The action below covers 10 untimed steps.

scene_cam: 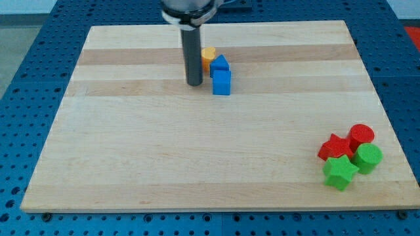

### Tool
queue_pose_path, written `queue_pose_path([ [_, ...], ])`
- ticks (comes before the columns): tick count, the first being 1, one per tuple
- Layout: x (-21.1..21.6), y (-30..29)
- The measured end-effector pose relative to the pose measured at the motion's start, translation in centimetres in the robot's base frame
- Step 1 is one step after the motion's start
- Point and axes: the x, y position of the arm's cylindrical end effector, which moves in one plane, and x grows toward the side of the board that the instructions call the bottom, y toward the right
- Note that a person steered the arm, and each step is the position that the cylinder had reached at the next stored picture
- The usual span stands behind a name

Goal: Move yellow blocks towards center top

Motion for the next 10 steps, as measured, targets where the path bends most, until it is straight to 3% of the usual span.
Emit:
queue_pose_path([
  [2, 0.5, -7.9],
  [8, -6.8, 8.5],
  [10, -9.3, 9.6],
])
